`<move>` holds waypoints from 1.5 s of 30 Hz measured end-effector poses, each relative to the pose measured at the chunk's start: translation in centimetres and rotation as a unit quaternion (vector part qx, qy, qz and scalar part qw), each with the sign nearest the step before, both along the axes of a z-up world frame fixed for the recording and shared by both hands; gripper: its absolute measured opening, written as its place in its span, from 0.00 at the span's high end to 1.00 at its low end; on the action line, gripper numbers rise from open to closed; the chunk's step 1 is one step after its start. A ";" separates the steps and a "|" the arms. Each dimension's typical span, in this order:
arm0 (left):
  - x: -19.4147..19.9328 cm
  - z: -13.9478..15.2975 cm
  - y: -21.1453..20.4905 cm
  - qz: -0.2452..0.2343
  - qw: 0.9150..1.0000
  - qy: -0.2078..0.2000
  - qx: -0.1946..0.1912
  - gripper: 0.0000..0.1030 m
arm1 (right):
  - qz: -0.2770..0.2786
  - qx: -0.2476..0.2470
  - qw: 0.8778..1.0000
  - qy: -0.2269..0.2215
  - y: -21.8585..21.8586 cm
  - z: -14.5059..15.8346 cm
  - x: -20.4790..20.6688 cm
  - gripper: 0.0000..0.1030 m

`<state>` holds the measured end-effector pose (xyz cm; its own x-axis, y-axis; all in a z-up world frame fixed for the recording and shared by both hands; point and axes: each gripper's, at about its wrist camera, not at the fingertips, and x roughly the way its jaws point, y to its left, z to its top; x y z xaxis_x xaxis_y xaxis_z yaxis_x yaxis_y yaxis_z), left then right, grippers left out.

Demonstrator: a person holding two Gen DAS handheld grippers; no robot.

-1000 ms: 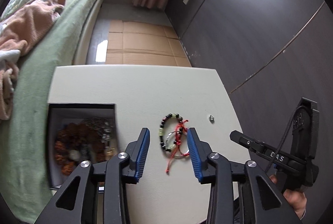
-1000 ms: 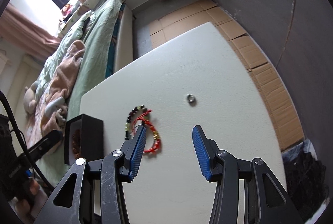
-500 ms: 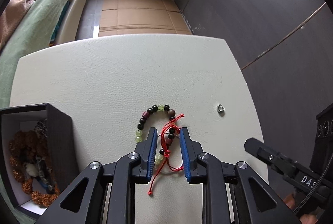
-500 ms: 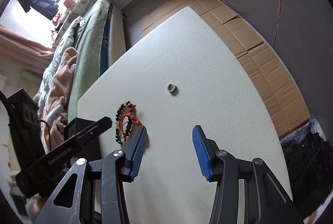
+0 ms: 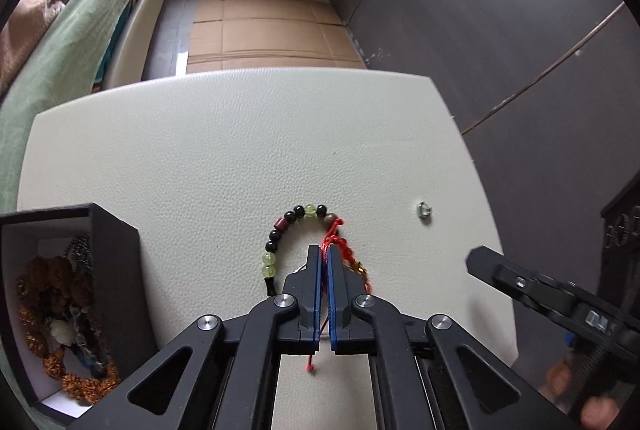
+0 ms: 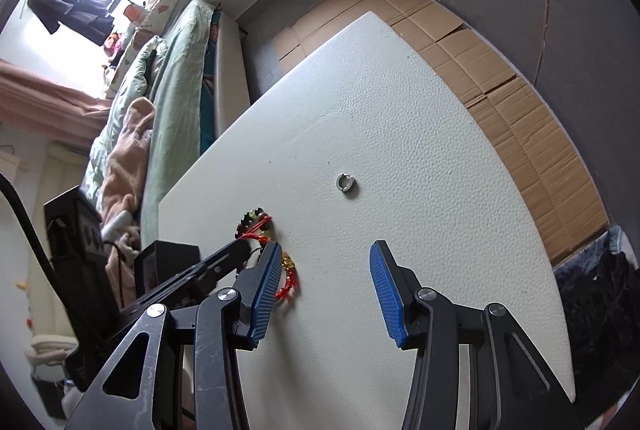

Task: Organize jewelry
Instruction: 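Carry the bracelet to the box with the left tool while the right grasps the silver ring, then release the bracelet into the box with the left tool while the right drops the ring in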

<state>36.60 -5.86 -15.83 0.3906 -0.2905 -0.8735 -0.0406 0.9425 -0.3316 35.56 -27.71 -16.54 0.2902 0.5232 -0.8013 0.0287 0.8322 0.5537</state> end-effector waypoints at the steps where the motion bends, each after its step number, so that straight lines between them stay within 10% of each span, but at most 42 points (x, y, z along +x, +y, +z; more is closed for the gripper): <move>1: -0.2 0.6 0.1 -0.003 1.000 -0.007 -0.003 0.98 | -0.005 -0.003 1.000 0.000 -0.2 0.0 0.1 0.54; 14: -2.7 6.0 4.5 -0.008 0.997 -0.072 -0.023 0.98 | -0.022 -0.060 0.997 -0.045 0.4 0.6 1.9 0.54; 45: -7.0 6.0 14.9 0.059 0.991 -0.095 -0.078 0.98 | 0.040 -0.266 0.960 -0.074 7.5 0.2 1.5 0.88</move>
